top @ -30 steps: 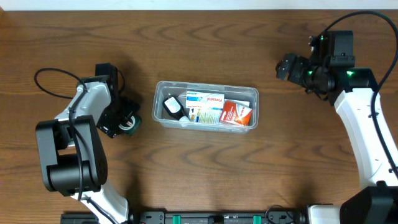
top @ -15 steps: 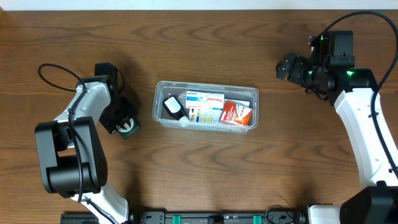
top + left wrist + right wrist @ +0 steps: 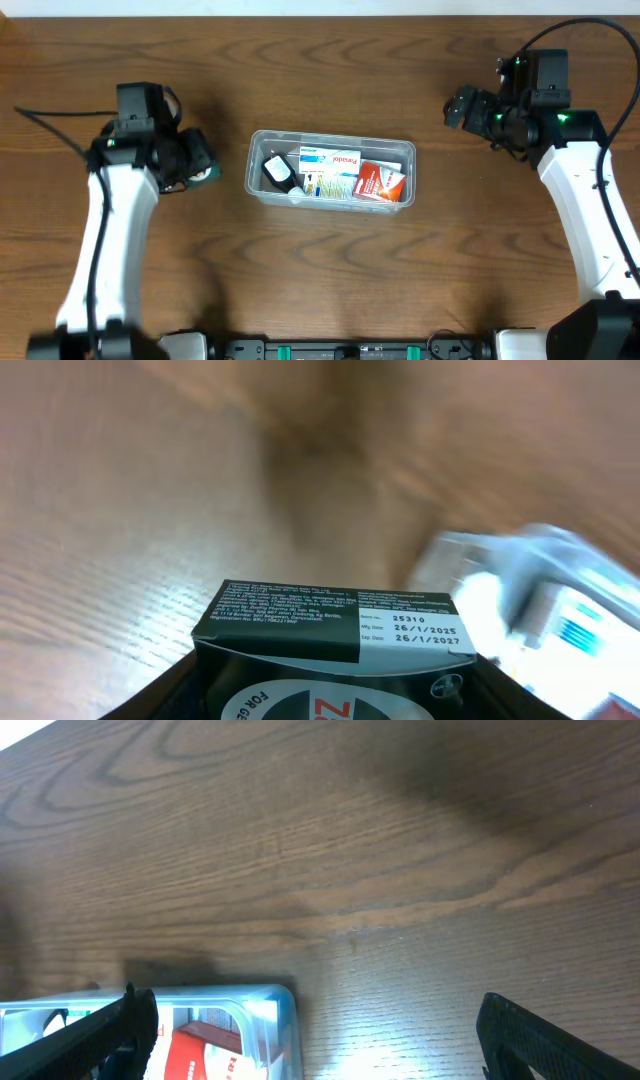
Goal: Pack container
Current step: 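Grasp and lift the green Zam-Buk box with the left gripper, then carry the green box into the container and release it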
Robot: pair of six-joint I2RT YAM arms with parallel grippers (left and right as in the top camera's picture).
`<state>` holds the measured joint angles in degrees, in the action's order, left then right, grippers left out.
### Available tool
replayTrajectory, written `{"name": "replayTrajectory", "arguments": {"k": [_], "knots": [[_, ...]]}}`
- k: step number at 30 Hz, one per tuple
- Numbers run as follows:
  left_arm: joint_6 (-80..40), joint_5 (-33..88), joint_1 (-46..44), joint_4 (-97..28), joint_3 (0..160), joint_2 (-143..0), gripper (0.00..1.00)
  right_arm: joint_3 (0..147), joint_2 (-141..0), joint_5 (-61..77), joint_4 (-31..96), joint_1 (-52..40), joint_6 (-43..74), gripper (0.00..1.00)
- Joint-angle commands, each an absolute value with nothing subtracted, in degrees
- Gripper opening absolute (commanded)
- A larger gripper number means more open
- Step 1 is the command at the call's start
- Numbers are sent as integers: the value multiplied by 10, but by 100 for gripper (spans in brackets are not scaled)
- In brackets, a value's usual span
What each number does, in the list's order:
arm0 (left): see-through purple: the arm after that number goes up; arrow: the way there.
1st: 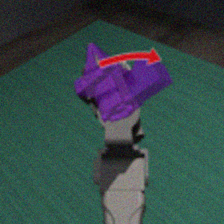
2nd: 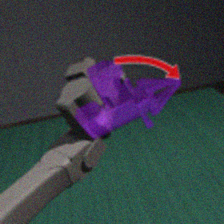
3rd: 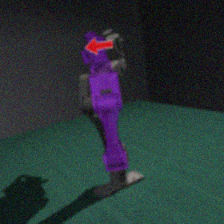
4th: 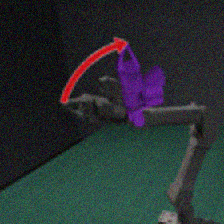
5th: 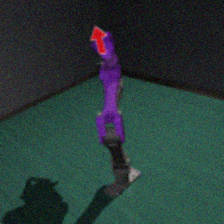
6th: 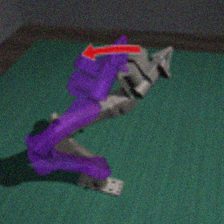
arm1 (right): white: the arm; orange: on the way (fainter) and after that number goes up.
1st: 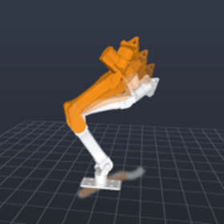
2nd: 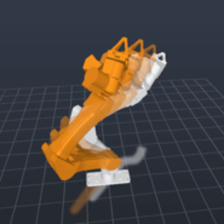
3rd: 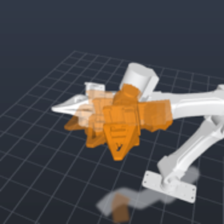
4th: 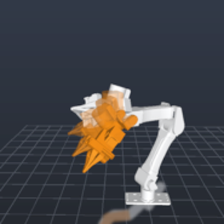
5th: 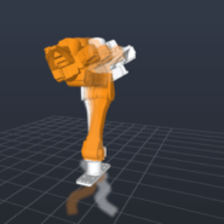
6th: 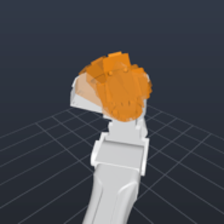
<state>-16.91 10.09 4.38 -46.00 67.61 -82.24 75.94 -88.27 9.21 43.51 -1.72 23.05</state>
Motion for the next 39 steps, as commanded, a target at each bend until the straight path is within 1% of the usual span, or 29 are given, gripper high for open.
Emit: {"name": "replayTrajectory", "arguments": {"k": [1, 8, 12, 17, 22, 25, 33, 34, 36, 39], "knots": [[-120, 114, 5, -458, 689, -778, 59, 763, -882, 93, 435, -15, 236, 99], [-116, 114, -120, -426, 689, -766, 59, 763, -882, 93, 435, -15, 236, 99], [-112, 103, -197, -386, 689, -792, 59, 763, -882, 93, 435, -15, 236, 99], [-112, 72, -262, -362, 689, -845, 59, 763, -882, 93, 435, -15, 236, 99], [-117, 68, -294, -356, 689, -901, 59, 763, -882, 93, 435, -15, 236, 99], [-156, 69, -301, -339, 689, -921, 59, 763, -882, 93, 435, -15, 236, 99], [-218, 69, -304, -340, 689, -925, 59, 763, -882, 93, 435, -15, 236, 99], [-218, 69, -306, -342, 689, -925, 68, 763, -882, 93, 435, -15, 236, 99], [-218, 69, -306, -344, 689, -925, 78, 763, -882, 93, 435, -15, 236, 99], [-218, 69, -306, -344, 689, -924, 79, 763, -882, 93, 435, -15, 236, 99]]}}
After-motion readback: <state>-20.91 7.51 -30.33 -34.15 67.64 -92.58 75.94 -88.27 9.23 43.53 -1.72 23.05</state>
